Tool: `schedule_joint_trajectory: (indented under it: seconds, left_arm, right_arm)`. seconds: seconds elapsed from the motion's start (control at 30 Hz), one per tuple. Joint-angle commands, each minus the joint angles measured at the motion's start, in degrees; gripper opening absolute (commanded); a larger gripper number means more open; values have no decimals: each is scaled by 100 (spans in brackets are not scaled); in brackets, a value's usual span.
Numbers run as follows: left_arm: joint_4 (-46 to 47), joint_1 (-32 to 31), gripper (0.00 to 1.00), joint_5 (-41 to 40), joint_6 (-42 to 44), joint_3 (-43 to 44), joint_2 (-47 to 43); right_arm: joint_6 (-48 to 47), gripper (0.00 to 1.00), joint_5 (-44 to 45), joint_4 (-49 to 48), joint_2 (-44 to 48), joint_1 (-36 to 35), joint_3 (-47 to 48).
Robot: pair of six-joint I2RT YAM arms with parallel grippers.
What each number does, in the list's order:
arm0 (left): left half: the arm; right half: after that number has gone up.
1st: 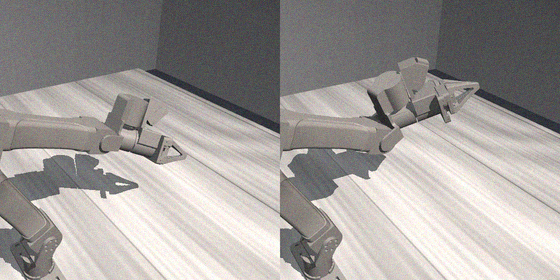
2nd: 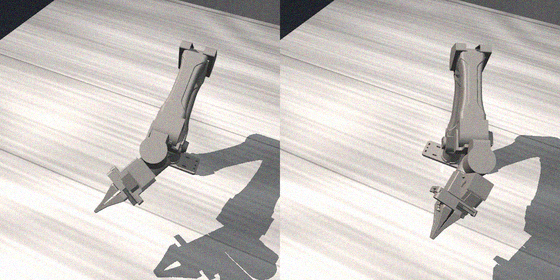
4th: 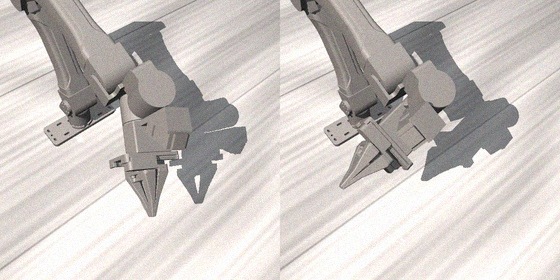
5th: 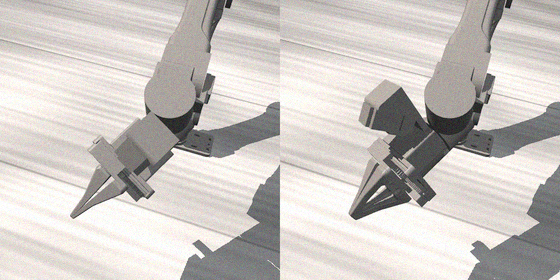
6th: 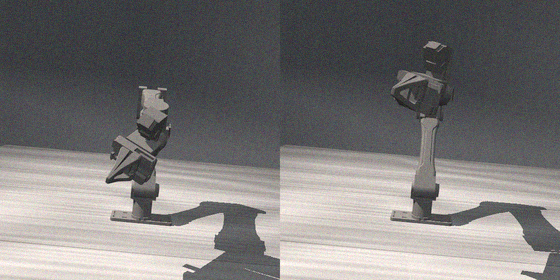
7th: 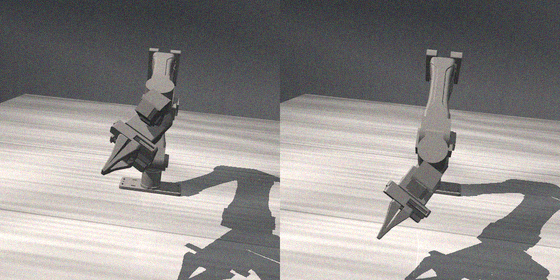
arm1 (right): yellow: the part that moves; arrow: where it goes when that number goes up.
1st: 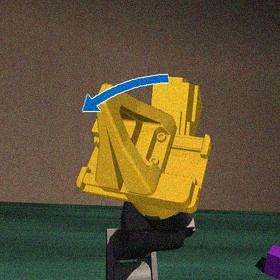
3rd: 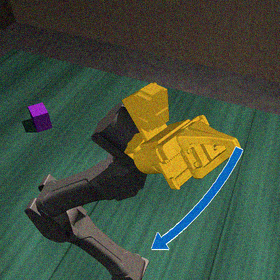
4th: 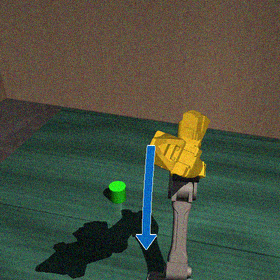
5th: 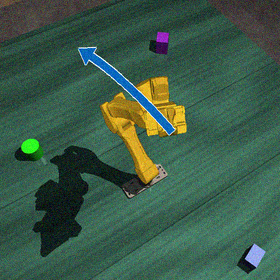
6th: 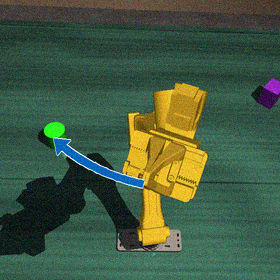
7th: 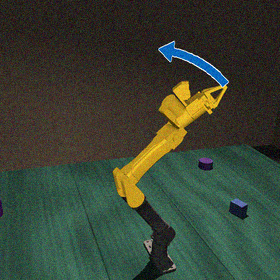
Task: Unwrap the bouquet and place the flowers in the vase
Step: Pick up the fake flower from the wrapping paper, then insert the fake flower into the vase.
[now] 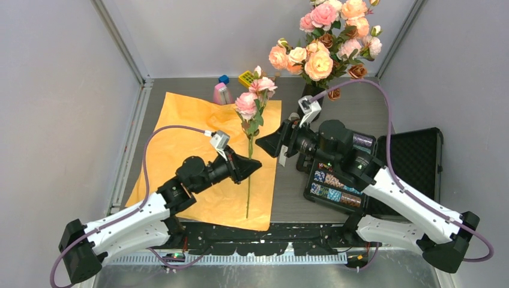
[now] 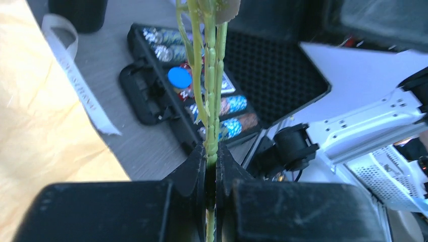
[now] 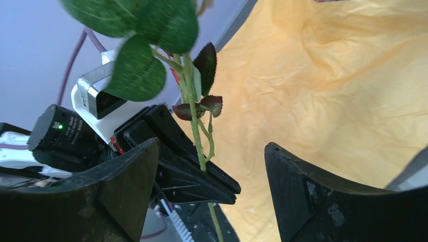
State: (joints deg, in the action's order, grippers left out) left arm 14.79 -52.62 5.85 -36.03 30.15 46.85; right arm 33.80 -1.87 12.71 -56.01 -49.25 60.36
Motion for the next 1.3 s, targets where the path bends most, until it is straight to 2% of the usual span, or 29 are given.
schedule_joint_trajectory:
  seconds: [0.0, 0.13, 0.3, 0.37, 0.4, 0.5, 0.53, 0.57, 0.6, 0.7, 0.73, 0.77, 0.83, 0.87, 0.9, 0.93, 1.03, 1.13, 1.27]
  left_arm:
    - [1225, 69, 0, 104, -119, -62, -172]
    - [1177, 111, 0, 374, -129, -57, -238]
    - [1195, 120, 0, 624, -84, -31, -309]
    - [1299, 120, 0, 668, -114, -88, -338]
    - [1333, 120, 0, 684, -141, -121, -343]
    - [1339, 128, 0, 774, -200, -135, -306]
    - [1313, 134, 0, 804, -209, -121, -276]
    - [1275, 146, 0, 835, -211, -99, -250]
    - [1190, 165, 0, 866, -211, -73, -210]
    - [881, 250, 1, 874, -212, 17, -80]
    - [706, 285, 8, 818, -211, 63, -47]
    - [528, 332, 22, 766, -211, 101, -18]
    - [164, 456, 63, 684, -199, 199, 24]
    - [-14, 547, 80, 728, -174, 261, 36]
    - [-174, 696, 90, 902, -115, 354, 57]
    - [-348, 810, 97, 1061, -30, 458, 75]
    - [-1520, 1193, 100, 1299, 363, 1099, 159]
    - [-2608, 1692, 100, 1302, 853, 1606, 260]
    - [-3252, 2712, 100, 1769, 1268, 1972, 412]
  right_arm:
    - [871, 80, -620, -1581, -136, 4, -152]
    - [1125, 77, -1049, -2036, -422, 4, -133]
    - [1161, 65, -1145, -2248, -782, 4, 44]
    - [1084, 57, -1089, -2239, -877, 4, 94]
    - [1054, 49, -1092, -2252, -899, 4, 105]
    - [921, 33, -1123, -2276, -988, 4, 187]
    - [889, 23, -1140, -2275, -997, 4, 218]
    - [827, 17, -1145, -2269, -994, 4, 233]
    - [784, 6, -1141, -2258, -974, 4, 253]
    - [397, 0, -1084, -2012, -899, 4, 338]
    - [106, 0, -1010, -1910, -838, 4, 429]
    - [-64, 0, -939, -1615, -792, 4, 484]
    - [-664, 0, -427, -1070, -642, 4, 659]
    - [-1110, 0, -256, -907, -528, 4, 755]
    - [-1336, 0, 177, -644, -423, 1, 792]
    - [-1812, 0, 415, -431, -377, -2, 852]
    - [-2876, 0, 1693, -261, -250, -5, 884]
    - [-3703, 0, 2706, -824, -228, 0, 724]
    - [-4997, 0, 3147, -1781, -431, 20, 631]
